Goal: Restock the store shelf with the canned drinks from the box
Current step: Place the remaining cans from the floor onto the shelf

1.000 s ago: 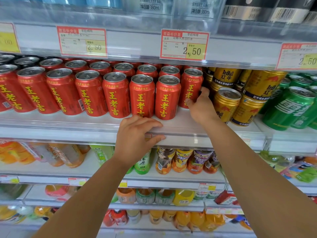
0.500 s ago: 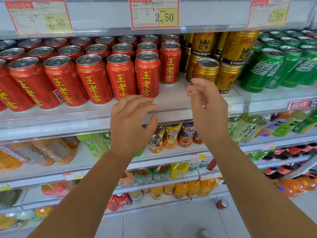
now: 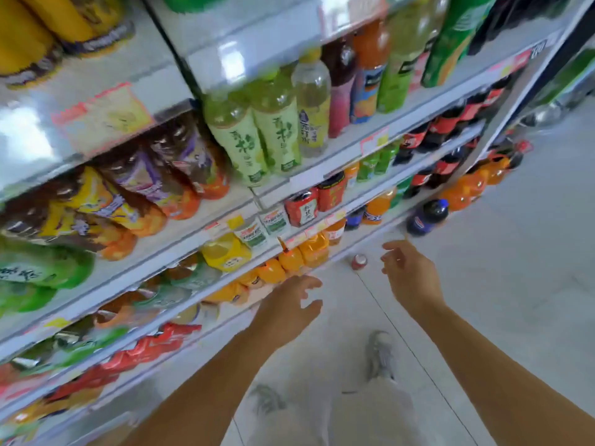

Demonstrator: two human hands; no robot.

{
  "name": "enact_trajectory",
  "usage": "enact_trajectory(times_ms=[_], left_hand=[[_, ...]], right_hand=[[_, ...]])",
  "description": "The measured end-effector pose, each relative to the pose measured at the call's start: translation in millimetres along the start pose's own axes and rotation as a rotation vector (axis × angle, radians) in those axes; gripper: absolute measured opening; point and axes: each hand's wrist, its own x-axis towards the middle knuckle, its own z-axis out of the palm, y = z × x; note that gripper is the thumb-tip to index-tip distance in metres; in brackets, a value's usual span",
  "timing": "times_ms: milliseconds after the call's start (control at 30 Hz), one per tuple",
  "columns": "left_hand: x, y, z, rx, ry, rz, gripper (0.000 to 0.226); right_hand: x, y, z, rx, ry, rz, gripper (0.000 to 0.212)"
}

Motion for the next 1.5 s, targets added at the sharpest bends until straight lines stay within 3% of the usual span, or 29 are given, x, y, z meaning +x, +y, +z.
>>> enact_trajectory(times_ms=[233, 467, 700, 933, 1033, 1233, 1367, 1500], left_hand=[[115, 16, 140, 0.064, -0.192, -0.238, 0.038], [233, -47, 262, 0.088, -0.274, -0.339, 0.049], [383, -178, 386, 0.116, -0.204, -0.426, 0.069], [499, -255, 476, -0.072, -0.011, -0.442, 0.092], [521, -260, 495, -0.105, 0.026, -0.384, 0.102], [513, -232, 486, -0.044, 0.051, -0.345, 0.070], [466, -177, 440, -0.036, -0.026, -0.267, 0.064], [409, -98, 365, -0.020, -0.107, -0.220, 0.066]], right_hand=[[101, 156, -40, -0.233, -0.109, 0.323, 0.030], [203, 300, 23, -0.300, -0.294, 0.439, 0.032], [288, 427, 147, -0.250, -0.298, 0.493, 0.035], [331, 529, 248, -0.155, -0.285, 0.499, 0.043], [337, 550, 262, -0.095, -0.263, 0.522, 0.046], [328, 549, 240, -0.102, -0.266, 0.523, 0.050], [314, 500, 196, -0.094, -0.261, 0.474, 0.058], [289, 411, 141, -0.149, -0.357, 0.257, 0.088]])
